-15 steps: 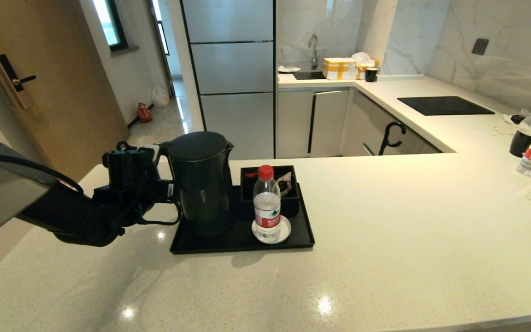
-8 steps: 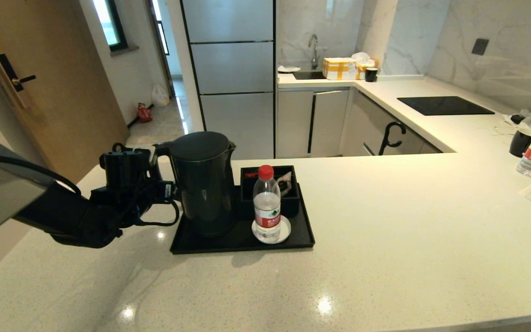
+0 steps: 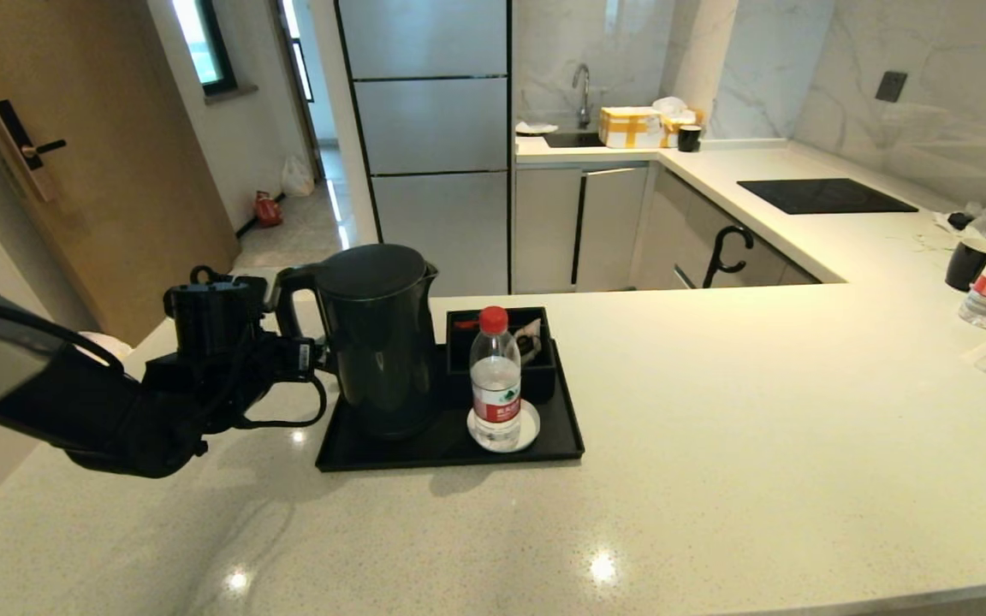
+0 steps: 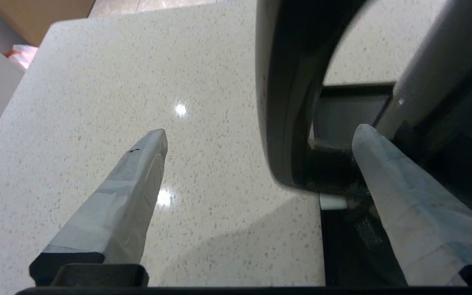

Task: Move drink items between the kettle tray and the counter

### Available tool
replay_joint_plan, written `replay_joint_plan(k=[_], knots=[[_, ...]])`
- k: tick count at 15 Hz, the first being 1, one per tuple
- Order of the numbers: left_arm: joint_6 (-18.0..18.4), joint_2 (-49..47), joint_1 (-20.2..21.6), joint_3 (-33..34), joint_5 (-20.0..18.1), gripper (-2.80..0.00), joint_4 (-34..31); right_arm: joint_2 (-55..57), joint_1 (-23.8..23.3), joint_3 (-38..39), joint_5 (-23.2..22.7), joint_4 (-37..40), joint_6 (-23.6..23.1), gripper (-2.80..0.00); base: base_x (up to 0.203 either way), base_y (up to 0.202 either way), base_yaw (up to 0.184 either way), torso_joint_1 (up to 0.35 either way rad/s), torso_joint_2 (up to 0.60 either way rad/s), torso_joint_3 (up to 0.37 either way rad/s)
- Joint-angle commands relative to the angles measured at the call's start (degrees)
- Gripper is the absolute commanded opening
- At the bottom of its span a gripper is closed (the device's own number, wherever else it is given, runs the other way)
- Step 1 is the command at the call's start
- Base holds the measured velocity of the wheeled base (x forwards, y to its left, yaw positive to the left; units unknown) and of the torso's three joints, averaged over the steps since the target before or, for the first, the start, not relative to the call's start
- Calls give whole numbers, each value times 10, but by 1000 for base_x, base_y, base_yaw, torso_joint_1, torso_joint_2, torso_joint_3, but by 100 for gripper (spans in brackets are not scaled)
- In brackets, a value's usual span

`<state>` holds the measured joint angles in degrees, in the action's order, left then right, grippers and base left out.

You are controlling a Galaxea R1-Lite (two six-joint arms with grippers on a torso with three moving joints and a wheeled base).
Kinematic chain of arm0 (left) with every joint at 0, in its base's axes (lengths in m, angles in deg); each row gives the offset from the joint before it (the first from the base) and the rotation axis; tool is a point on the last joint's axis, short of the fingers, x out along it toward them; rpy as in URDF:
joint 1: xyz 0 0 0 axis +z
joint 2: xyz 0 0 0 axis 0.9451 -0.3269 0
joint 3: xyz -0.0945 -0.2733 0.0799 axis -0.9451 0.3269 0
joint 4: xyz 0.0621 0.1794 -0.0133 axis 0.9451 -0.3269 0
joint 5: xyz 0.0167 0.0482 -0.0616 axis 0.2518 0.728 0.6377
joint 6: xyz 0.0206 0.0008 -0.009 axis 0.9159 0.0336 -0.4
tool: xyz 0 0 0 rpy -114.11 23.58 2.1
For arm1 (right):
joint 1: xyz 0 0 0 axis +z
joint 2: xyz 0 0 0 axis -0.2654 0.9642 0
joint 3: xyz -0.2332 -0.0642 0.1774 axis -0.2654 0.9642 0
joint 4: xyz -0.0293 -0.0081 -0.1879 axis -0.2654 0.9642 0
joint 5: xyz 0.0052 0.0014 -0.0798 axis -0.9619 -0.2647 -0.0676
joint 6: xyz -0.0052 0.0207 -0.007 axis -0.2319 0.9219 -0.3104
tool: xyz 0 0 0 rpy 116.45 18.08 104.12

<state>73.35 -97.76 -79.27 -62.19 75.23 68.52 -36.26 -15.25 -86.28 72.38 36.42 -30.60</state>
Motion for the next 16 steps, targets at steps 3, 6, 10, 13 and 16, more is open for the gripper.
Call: replay_joint_plan(k=[3, 6, 10, 13, 16], knots=[[1, 19, 0, 24, 0, 0, 11, 0, 0, 0, 0, 0, 0, -280, 0, 0, 0, 0, 0, 0], [1, 83, -1, 86, 2, 0, 26, 1, 0, 0, 0, 0, 0, -280, 0, 0, 0, 0, 0, 0], [1, 195, 0, 158, 5, 0, 24, 1, 0, 0, 0, 0, 0, -280, 0, 0, 0, 0, 0, 0], [3, 250, 0, 196, 11, 0, 7, 1, 0, 0, 0, 0, 0, -280, 0, 0, 0, 0, 0, 0], [4, 395, 1, 212, 18, -280, -84, 1, 0, 0, 0, 0, 0, -280, 0, 0, 0, 0, 0, 0]])
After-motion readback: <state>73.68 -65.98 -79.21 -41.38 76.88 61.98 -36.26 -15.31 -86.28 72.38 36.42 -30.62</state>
